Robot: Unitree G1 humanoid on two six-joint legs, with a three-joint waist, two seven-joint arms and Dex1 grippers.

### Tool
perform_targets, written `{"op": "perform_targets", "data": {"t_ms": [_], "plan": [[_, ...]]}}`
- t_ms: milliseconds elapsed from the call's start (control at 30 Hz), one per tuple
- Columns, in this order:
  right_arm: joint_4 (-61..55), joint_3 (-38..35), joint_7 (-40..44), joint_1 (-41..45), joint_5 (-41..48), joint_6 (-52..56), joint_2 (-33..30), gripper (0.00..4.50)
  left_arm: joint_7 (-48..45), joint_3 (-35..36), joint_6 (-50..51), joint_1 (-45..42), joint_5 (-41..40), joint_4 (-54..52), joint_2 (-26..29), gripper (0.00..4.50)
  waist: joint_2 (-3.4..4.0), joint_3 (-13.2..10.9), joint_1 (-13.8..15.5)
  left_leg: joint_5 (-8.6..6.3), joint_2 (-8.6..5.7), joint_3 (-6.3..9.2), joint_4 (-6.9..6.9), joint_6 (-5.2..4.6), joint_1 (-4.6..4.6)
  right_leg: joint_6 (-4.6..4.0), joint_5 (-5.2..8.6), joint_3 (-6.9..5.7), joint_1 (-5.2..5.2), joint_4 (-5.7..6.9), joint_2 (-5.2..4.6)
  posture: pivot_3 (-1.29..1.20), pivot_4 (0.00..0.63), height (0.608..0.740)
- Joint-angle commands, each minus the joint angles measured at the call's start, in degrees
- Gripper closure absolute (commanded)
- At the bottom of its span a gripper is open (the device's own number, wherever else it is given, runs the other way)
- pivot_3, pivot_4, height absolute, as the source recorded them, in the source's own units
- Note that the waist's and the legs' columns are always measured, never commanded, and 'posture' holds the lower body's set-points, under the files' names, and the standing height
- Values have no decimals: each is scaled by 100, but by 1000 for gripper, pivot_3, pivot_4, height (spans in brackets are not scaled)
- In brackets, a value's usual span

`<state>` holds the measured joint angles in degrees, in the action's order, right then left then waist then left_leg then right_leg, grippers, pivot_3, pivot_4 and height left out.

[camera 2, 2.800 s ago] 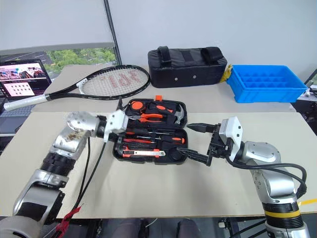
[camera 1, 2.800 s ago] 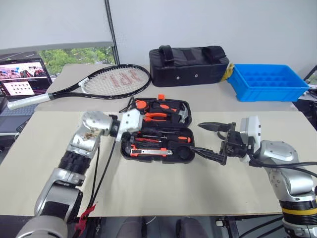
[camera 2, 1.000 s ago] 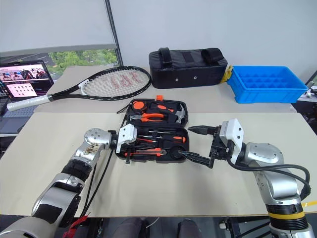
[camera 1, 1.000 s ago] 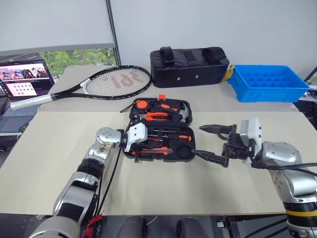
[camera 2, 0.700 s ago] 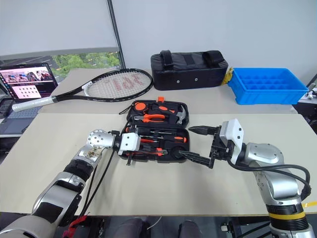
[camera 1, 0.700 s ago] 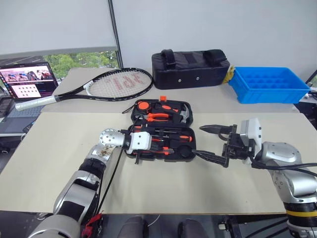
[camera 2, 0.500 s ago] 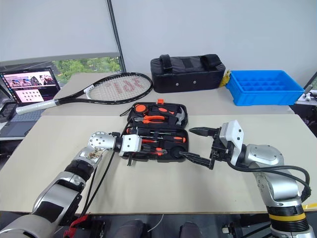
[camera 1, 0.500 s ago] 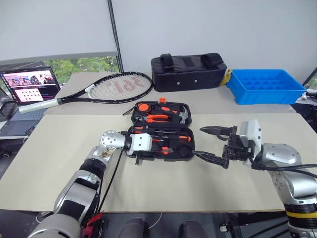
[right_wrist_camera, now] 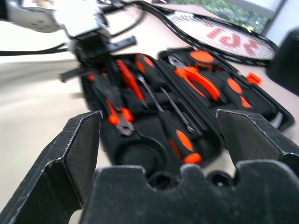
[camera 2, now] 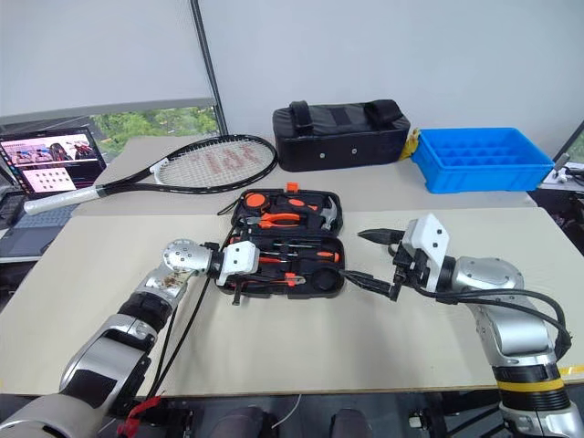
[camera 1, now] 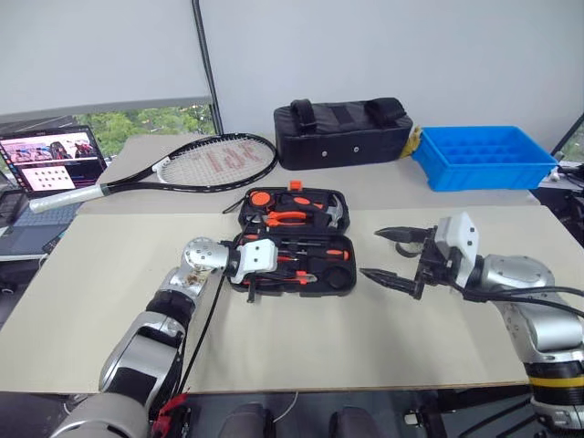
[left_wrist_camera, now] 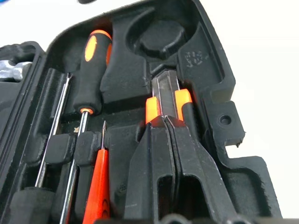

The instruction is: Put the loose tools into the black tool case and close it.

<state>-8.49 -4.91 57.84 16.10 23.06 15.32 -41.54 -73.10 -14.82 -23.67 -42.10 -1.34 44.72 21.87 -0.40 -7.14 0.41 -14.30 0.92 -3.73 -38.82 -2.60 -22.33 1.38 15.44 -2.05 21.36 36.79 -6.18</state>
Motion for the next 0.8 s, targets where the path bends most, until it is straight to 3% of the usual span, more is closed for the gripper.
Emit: {"op": "perform_targets", "data": {"t_ms": [33, 100, 200, 300, 467, 800], "plan": [[322, -38, -355, 286, -410, -5, -145, 0, -209, 373, 962, 129, -635, -836, 156, 4187, -6, -6, 2, 0, -1, 0, 0, 0, -16, -1, -1, -1, 16, 1, 2, 0, 150, 729], [569, -13, -481, 355, -645, -57, -207, 0, -281, 626, 1769, 174, -1118, -1620, 304, 3826, -11, -11, -1, 0, -7, -1, 0, -2, -71, -2, -1, 1, 74, 8, 3, 0, 150, 729], [989, 73, -668, 554, -959, 101, -317, 0, -386, 875, 2820, 338, -1724, -2795, 630, 2716, -15, -22, 5, 0, -9, 0, -2, -4, -129, 0, -3, -2, 122, 15, 21, 0, 150, 729], [1301, 213, -504, 748, -973, 555, -438, 0, -404, 1117, 3795, 538, -2330, -3922, 1046, 1676, -9, -25, 7, -7, -10, 2, 8, -14, -143, 2, -1, -8, 124, 10, 22, 0, 150, 729], [1755, 387, -404, 1124, -1034, 1136, -511, 0, -63, 1347, 4593, 813, -2584, -5035, 1569, 48, -6, -32, 0, -24, -13, 1, 11, -38, -142, 14, 6, -10, 105, -31, 21, 0, 150, 729], [3145, 798, -592, 1789, -1615, 1201, -379, 0, 431, 1791, 5703, 1331, -3231, -6506, 2306, 48, -5, -39, 4, -20, -14, 2, 11, -32, -126, 14, 6, -7, 91, -67, 21, 0, 150, 729]]}}
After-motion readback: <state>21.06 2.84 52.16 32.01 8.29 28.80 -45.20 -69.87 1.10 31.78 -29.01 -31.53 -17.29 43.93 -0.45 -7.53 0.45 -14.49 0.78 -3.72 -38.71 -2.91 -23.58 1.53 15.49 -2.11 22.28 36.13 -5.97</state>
